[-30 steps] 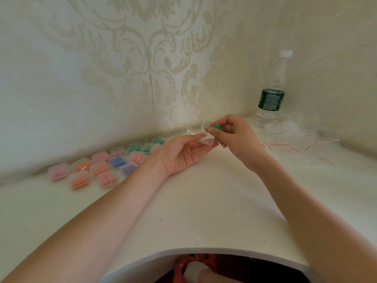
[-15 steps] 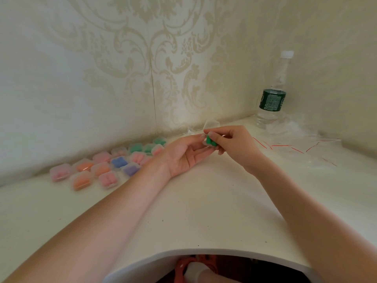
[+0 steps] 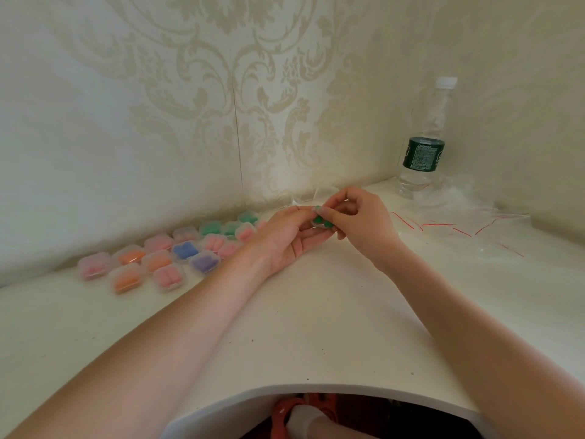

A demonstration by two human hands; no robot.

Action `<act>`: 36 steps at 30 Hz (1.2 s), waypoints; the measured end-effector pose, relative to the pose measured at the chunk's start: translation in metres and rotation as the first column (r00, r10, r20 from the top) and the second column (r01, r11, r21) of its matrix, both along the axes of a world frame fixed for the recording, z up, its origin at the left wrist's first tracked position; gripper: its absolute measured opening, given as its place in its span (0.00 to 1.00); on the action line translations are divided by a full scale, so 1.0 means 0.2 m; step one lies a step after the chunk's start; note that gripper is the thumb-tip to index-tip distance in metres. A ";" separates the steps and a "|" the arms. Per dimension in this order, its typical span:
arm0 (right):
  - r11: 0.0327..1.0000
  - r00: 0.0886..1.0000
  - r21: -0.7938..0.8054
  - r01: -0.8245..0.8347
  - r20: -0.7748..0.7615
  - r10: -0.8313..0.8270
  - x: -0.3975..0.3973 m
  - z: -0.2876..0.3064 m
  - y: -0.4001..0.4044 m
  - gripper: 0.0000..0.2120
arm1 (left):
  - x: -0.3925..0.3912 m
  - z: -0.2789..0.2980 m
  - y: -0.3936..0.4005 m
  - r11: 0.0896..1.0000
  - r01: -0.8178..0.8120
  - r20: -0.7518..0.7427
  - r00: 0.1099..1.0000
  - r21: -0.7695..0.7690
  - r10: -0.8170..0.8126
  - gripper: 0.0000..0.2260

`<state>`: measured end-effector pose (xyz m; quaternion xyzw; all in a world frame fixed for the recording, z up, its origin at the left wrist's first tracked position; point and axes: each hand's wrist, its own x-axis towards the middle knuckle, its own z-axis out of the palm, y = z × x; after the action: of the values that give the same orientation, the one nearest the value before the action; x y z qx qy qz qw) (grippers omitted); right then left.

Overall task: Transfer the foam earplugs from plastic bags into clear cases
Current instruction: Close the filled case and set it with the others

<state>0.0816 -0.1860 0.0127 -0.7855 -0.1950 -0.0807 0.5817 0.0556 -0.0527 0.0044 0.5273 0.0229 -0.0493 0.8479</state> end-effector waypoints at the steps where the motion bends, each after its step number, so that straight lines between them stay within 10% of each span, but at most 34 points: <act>1: 1.000 1.000 0.014 0.005 0.004 -0.005 0.00 0.00 0.00 0.06 | 0.00 0.00 -0.01 1.000 -0.023 0.001 1.000 0.017 0.023 0.07; 10: 0.988 0.995 0.128 0.084 0.037 -0.089 0.00 0.01 0.01 0.07 | -0.01 0.02 -0.02 0.996 -0.083 -0.019 0.996 -0.041 0.082 0.07; 28: 0.985 0.966 -0.139 0.106 0.248 -0.069 0.01 -0.04 0.02 0.05 | -0.02 0.02 -0.03 0.999 0.001 -0.024 1.000 0.034 0.000 0.09; 36: 0.989 0.972 0.058 0.133 0.189 -0.142 0.02 -0.03 0.02 0.03 | 0.00 0.02 -0.01 0.988 -0.028 -0.108 0.994 -0.151 0.011 0.07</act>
<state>0.0865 -0.1826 0.0067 -0.7723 -0.1937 -0.2010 0.5706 0.0554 -0.0538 0.0084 0.4575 0.0697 -0.0708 0.8836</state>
